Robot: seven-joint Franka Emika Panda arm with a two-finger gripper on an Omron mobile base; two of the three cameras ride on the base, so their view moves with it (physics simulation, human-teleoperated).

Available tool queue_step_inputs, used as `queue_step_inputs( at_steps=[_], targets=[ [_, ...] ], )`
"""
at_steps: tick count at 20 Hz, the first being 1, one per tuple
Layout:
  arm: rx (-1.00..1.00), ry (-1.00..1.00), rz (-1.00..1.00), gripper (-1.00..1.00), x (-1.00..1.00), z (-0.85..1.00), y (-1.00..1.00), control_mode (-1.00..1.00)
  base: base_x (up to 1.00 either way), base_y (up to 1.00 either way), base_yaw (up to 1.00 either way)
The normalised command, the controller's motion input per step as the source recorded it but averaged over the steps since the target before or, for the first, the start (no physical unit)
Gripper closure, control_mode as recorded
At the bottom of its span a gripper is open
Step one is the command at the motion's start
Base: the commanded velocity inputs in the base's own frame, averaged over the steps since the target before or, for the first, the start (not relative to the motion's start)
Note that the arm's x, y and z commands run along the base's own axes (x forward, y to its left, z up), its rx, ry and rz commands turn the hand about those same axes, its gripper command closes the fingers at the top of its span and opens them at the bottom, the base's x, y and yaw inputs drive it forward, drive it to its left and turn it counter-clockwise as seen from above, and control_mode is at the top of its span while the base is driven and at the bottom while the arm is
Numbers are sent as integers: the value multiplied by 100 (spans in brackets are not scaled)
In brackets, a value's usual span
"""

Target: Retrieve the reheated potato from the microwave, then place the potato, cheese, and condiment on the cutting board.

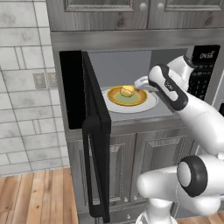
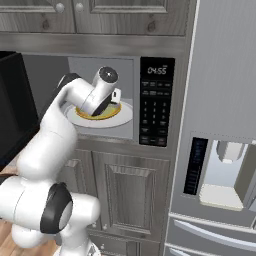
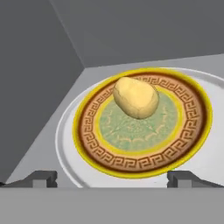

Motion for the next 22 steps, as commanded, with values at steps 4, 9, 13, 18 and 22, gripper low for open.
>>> queue_step_inputs(
  at_steps=[4, 9, 13, 18, 22],
  targets=[
    [2, 9, 7, -100, 73, -20, 6, -100, 0, 0, 0],
    [2, -2, 13, -100, 55, -27, 2, -100, 0, 0, 0],
    [0, -6, 8, -100, 49, -40, 12, -100, 0, 0, 0],
    [0, -5, 5, -100, 60, -25, 10, -100, 0, 0, 0],
    [0, 0, 5, -100, 62, -7, 0, -100, 0, 0, 0]
  ],
)
